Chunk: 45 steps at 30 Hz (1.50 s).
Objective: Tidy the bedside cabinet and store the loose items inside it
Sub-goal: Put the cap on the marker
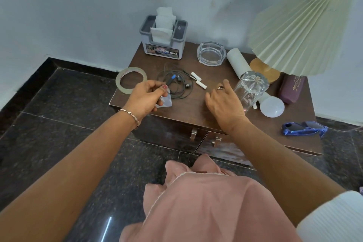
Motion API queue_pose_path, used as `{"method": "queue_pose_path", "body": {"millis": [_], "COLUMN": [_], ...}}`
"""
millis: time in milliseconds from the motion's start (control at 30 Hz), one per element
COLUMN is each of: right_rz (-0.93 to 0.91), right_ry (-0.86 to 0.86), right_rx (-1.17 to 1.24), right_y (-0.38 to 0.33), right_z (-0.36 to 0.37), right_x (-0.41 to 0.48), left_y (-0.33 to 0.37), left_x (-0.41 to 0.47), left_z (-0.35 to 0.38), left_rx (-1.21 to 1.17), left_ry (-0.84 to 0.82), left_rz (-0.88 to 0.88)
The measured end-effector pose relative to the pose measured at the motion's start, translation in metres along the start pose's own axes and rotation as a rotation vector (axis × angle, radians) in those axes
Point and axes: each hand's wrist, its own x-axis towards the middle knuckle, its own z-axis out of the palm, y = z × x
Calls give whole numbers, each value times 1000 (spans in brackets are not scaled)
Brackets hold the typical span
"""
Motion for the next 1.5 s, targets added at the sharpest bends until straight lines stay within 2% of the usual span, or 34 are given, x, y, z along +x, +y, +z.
{"method": "queue_pose_path", "body": {"millis": [167, 267, 367, 467, 567, 667, 767, 833, 933, 1100, 1500], "right_rz": [-26, 120, 419, 648, 876, 990, 950, 853, 733, 758, 624], "right_ry": [65, 198, 381, 401, 371, 275, 198, 144, 110, 161, 133], "right_rx": [54, 310, 852, 1454, 1924, 2394, 2680, 2744, 2709, 2637, 2468], "right_y": [1, -4, -7, -13, -18, -16, -10, -8, -6, -7, -9], "right_z": [0, -5, -10, -15, -21, -25, -26, -25, -24, -24, -25], "right_x": [6, 14, 22, 28, 31, 32, 29, 27, 23, 22, 25], "left_y": [-2, -3, -2, 0, 3, 5, 5, 6, 7, 9, 11], "left_x": [-6, -8, -10, -11, -12, -14, -15, -16, -17, -19, -20], "left_z": [-5, -7, -6, -4, -2, -1, -2, -3, -6, -7, -5], "left_rx": [-78, -106, -129, -156, -179, -175, -117, -95, -61, -28, -48], "left_ry": [-48, -53, -54, -51, -60, -48, -30, -25, -23, -26, -40], "left_rz": [-22, -40, -45, -51, -52, -48, -32, -31, -30, 4, 22]}}
